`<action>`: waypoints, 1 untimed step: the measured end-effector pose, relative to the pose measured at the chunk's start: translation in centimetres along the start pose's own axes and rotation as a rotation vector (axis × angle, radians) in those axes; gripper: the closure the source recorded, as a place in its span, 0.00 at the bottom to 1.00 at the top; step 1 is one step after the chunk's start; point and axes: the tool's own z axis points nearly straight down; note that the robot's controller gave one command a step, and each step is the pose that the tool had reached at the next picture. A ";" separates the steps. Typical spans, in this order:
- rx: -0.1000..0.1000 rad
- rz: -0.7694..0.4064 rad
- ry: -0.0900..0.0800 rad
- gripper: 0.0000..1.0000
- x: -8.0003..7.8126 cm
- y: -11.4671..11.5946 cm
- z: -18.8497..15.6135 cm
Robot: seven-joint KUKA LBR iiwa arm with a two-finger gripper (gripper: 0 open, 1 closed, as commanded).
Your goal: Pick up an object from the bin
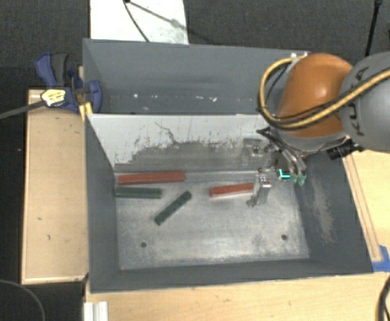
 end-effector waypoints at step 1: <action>0.000 0.008 0.000 0.00 0.0 -0.2 8.6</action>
Offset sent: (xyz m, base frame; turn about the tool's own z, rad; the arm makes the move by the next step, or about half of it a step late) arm 0.0015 -0.0030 -0.0820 0.0083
